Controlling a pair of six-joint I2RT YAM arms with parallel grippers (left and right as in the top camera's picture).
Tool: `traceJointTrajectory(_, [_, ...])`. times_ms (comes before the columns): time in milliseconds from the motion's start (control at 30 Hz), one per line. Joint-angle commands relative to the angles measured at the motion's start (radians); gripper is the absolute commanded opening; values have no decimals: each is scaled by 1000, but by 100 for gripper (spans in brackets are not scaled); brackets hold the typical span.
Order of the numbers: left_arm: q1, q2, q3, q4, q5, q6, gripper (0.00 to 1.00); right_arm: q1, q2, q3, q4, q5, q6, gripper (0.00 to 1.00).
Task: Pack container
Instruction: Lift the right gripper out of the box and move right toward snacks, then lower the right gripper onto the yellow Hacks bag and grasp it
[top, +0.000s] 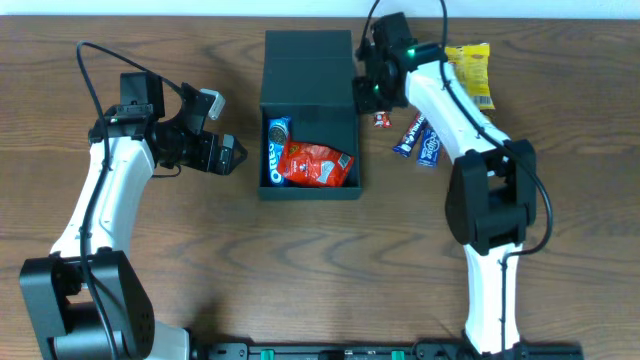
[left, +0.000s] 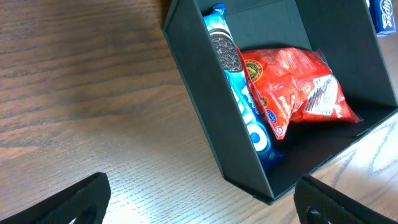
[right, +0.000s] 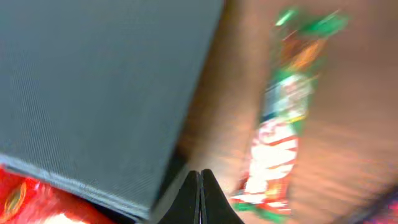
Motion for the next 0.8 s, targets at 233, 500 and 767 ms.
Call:
traceJointTrajectory(233, [5,8,0,-1,8,-12,95,-188,-82,72,58,300,-120,99])
traceJointTrajectory(500, [5,8,0,0,7,-12,95,-368,0,72,79,47,-129,99])
traceJointTrajectory(767, [5,8,0,0,7,-12,96,-465,64,72,116,-143,-118,99])
